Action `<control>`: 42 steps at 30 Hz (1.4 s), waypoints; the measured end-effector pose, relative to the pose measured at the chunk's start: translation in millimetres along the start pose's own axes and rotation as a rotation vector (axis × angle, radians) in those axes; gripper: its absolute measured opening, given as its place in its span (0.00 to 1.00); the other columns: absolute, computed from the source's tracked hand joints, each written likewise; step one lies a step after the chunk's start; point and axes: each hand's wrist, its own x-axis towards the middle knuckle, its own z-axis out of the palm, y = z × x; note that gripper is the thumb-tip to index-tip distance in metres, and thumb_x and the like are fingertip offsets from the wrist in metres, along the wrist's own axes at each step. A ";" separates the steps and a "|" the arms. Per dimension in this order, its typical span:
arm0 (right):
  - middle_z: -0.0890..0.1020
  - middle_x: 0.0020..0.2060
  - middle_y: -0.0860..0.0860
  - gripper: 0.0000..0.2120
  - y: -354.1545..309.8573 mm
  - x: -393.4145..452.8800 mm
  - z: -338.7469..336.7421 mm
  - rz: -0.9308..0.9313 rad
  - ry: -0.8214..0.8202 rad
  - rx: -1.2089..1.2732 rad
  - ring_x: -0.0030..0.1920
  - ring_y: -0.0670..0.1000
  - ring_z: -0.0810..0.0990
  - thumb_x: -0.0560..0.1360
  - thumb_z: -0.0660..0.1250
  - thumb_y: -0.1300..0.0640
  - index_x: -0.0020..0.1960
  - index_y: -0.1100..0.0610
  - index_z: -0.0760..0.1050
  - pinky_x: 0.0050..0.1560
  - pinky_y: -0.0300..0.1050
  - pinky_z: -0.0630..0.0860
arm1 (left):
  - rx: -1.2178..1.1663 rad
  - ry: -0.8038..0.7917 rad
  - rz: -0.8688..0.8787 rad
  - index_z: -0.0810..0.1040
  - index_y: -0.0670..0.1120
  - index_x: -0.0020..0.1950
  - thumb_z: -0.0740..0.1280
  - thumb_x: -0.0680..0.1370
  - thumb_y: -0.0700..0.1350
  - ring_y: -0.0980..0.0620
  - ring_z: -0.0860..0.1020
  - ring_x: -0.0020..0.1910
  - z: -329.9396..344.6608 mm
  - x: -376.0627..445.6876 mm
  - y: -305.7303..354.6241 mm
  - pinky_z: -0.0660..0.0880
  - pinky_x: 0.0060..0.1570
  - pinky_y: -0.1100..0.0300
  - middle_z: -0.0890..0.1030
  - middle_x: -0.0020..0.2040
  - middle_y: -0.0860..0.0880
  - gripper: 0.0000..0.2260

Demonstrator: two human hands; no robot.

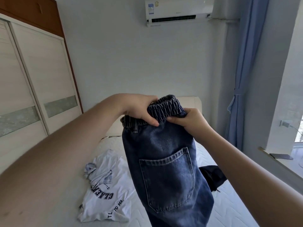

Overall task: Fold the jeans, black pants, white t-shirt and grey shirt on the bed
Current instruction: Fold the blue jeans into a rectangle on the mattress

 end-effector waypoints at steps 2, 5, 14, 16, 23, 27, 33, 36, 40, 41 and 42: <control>0.87 0.43 0.47 0.11 7.2 -4.2 -7.8 0.023 -0.040 0.023 0.45 0.45 0.85 0.66 0.80 0.53 0.47 0.49 0.84 0.43 0.36 0.80 | -0.010 0.009 0.047 0.72 0.57 0.61 0.77 0.69 0.51 0.55 0.79 0.54 7.0 8.4 2.8 0.76 0.54 0.58 0.80 0.54 0.58 0.24; 0.85 0.52 0.51 0.13 37.3 -26.4 -26.8 0.069 -0.155 0.175 0.55 0.50 0.83 0.73 0.73 0.52 0.57 0.49 0.80 0.52 0.41 0.79 | -0.025 0.067 0.053 0.74 0.57 0.61 0.76 0.69 0.49 0.56 0.80 0.51 15.2 16.7 4.1 0.76 0.53 0.56 0.81 0.53 0.57 0.22; 0.79 0.51 0.53 0.40 212.7 -170.2 -39.9 1.121 -0.033 -0.019 0.55 0.55 0.76 0.70 0.52 0.24 0.57 0.57 0.76 0.67 0.54 0.65 | -0.049 0.170 0.047 0.75 0.61 0.50 0.76 0.69 0.52 0.60 0.78 0.47 26.1 18.7 0.9 0.72 0.43 0.63 0.80 0.47 0.62 0.15; 0.81 0.53 0.52 0.42 223.1 -184.3 -34.3 1.128 -0.049 0.162 0.56 0.54 0.78 0.66 0.52 0.22 0.58 0.57 0.77 0.68 0.58 0.65 | -0.060 0.169 0.048 0.74 0.63 0.45 0.76 0.69 0.52 0.62 0.78 0.45 26.8 18.7 1.6 0.72 0.41 0.65 0.81 0.45 0.61 0.13; 0.72 0.69 0.61 0.34 205.3 -174.9 -26.7 0.869 -0.027 0.925 0.70 0.60 0.71 0.80 0.49 0.36 0.70 0.60 0.72 0.69 0.56 0.66 | -0.147 0.188 0.001 0.77 0.61 0.47 0.77 0.68 0.50 0.58 0.80 0.47 30.0 13.7 -18.4 0.75 0.48 0.59 0.82 0.48 0.59 0.13; 0.79 0.63 0.59 0.21 202.3 -158.6 -24.7 0.797 0.038 0.806 0.63 0.56 0.78 0.76 0.64 0.46 0.62 0.59 0.80 0.61 0.51 0.73 | -0.223 0.232 -0.041 0.77 0.56 0.60 0.77 0.69 0.49 0.57 0.79 0.50 29.8 4.8 -35.4 0.74 0.54 0.57 0.82 0.52 0.58 0.21; 0.82 0.58 0.59 0.22 181.1 -121.6 -61.5 0.632 0.264 0.717 0.59 0.57 0.81 0.74 0.68 0.49 0.63 0.61 0.76 0.58 0.53 0.75 | -0.435 0.299 -0.064 0.76 0.63 0.53 0.78 0.70 0.47 0.57 0.80 0.51 29.6 -18.8 -72.7 0.74 0.53 0.59 0.83 0.51 0.58 0.18; 0.85 0.51 0.57 0.14 146.6 -101.6 -96.0 0.449 0.355 0.657 0.51 0.54 0.84 0.73 0.70 0.49 0.53 0.57 0.80 0.48 0.47 0.80 | -0.554 0.327 -0.063 0.79 0.59 0.54 0.77 0.71 0.45 0.53 0.81 0.53 40.9 -25.7 -91.6 0.74 0.59 0.53 0.84 0.51 0.54 0.16; 0.83 0.40 0.54 0.06 93.6 -85.4 -143.2 0.244 0.375 0.584 0.41 0.51 0.82 0.73 0.70 0.52 0.43 0.55 0.80 0.44 0.43 0.81 | -0.769 0.371 -0.070 0.80 0.54 0.55 0.77 0.68 0.46 0.50 0.82 0.53 69.5 -24.6 -98.2 0.75 0.59 0.52 0.85 0.52 0.52 0.17; 0.83 0.40 0.54 0.06 81.5 -83.2 -153.6 0.209 0.369 0.556 0.41 0.50 0.82 0.73 0.70 0.52 0.43 0.54 0.79 0.45 0.44 0.80 | -0.832 0.382 -0.068 0.80 0.52 0.55 0.77 0.66 0.47 0.49 0.82 0.53 77.7 -22.1 -96.4 0.76 0.57 0.53 0.85 0.51 0.51 0.18; 0.82 0.40 0.53 0.05 70.0 -81.7 -163.4 0.177 0.363 0.526 0.41 0.50 0.82 0.72 0.71 0.52 0.43 0.53 0.79 0.46 0.44 0.80 | -0.892 0.390 -0.060 0.80 0.51 0.55 0.77 0.64 0.48 0.49 0.83 0.52 86.1 -18.9 -93.6 0.76 0.55 0.54 0.85 0.51 0.51 0.20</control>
